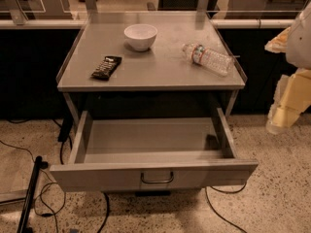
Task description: Close top drawer
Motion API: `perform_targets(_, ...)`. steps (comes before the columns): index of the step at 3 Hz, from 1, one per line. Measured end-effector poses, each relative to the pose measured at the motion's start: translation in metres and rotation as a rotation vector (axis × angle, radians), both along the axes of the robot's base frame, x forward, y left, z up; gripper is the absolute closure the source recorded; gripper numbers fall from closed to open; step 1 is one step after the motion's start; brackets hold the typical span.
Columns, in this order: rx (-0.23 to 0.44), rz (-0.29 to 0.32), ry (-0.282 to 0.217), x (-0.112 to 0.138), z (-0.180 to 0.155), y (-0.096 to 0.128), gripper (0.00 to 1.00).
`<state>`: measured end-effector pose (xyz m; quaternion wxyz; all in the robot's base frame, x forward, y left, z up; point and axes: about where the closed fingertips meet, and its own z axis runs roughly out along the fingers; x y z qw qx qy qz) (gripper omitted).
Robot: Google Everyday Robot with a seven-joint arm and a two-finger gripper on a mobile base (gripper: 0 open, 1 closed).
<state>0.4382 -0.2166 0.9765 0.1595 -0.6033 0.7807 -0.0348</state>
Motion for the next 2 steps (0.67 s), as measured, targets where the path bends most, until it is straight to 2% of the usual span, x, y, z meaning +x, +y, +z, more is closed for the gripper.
perform_targets(1,0.000,0.000,-0.002,0.000,0.000,0.000,0.00)
perform_targets(2,-0.002,0.004,0.019,-0.003,-0.017,0.002,0.00)
